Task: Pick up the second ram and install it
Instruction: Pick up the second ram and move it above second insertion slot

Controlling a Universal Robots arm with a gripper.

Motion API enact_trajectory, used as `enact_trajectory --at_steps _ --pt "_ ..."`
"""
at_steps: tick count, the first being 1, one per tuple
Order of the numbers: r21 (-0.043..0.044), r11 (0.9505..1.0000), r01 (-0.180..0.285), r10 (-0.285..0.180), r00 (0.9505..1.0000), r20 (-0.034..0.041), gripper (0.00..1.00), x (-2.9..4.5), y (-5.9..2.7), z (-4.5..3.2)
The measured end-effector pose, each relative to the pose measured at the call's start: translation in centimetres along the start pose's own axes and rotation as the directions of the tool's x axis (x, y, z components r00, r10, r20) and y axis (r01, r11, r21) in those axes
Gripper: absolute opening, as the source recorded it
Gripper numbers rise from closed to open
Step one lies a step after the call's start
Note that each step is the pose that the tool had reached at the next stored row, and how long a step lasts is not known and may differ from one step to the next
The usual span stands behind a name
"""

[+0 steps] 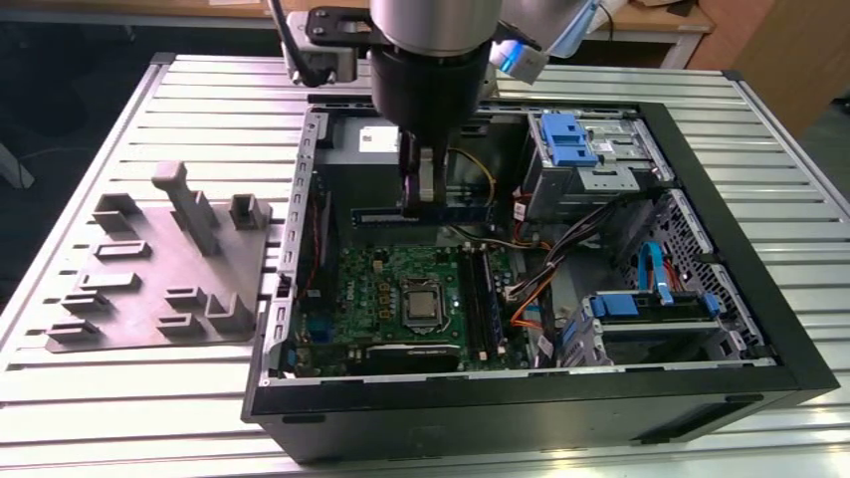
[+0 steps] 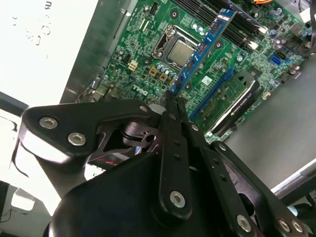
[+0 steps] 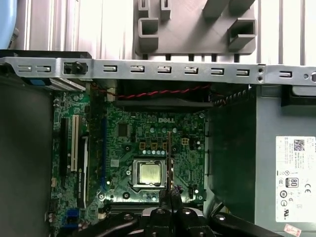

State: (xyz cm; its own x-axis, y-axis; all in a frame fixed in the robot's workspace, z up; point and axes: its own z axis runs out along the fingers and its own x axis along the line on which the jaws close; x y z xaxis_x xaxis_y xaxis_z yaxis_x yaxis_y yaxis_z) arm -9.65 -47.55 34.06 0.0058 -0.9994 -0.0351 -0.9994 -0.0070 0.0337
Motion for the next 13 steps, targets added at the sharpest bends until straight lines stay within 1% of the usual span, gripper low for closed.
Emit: enact_trajectory --at_steps 3,13 --pt "0.0000 1.0000 0.000 0.000 1.0000 0.0001 0.11 0.03 -0.02 0.54" --pt "0.0000 1.0000 0.000 0.000 1.0000 0.0001 0.11 0.07 -0.06 1.61"
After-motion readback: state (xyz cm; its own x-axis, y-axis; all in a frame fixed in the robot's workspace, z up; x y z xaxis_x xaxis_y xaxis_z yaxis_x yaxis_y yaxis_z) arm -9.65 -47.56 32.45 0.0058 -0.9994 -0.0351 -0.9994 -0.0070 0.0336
